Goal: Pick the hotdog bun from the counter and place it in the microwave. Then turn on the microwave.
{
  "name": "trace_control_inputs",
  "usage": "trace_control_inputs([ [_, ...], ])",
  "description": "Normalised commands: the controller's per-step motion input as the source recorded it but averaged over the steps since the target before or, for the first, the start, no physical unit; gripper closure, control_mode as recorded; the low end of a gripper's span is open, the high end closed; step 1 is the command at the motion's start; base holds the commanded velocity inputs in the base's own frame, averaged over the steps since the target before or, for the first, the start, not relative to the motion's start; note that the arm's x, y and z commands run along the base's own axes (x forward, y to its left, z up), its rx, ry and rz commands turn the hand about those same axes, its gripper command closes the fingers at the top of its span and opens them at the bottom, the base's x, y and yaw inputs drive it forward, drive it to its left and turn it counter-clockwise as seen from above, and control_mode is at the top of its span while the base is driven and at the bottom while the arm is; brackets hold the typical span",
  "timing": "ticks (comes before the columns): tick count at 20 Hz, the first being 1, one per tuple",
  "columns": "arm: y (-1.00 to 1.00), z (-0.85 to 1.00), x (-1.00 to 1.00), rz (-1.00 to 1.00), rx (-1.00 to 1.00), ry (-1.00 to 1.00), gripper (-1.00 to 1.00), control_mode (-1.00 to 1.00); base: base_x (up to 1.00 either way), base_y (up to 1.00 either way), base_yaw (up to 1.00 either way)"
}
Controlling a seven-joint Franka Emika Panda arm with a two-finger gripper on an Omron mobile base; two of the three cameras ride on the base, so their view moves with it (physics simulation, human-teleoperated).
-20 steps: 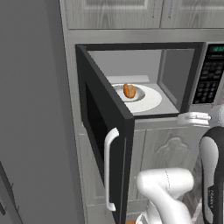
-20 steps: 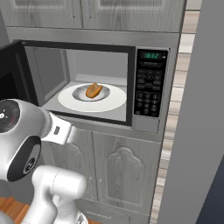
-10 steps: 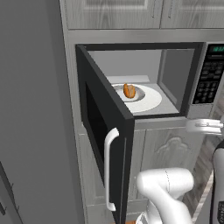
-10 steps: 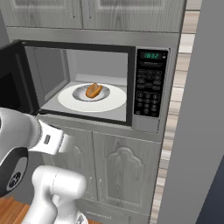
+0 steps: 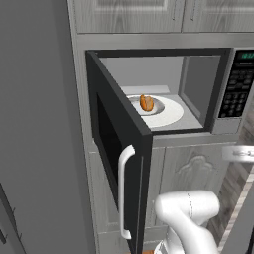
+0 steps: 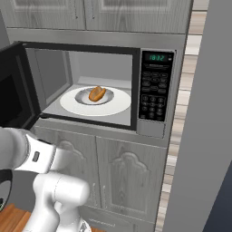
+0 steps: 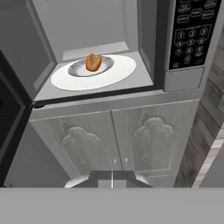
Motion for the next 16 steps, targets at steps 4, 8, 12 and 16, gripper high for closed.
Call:
trace_control_inputs([
  [4,0.02,0.06,-0.31,0.00,-0.04,-0.04,1.00,-1.00,0.00,0.00,0.00],
  [8,0.04,0.08,-0.27,0.00,-0.05,-0.06,1.00,-1.00,0.00,0.00,0.00],
  [12,0.03,0.14,-0.22,0.00,-0.05,-0.07,1.00,-1.00,0.00,0.00,0.00],
  [16,0.00,0.20,-0.22,0.00,-0.04,-0.03,1.00,-1.00,0.00,0.00,0.00],
])
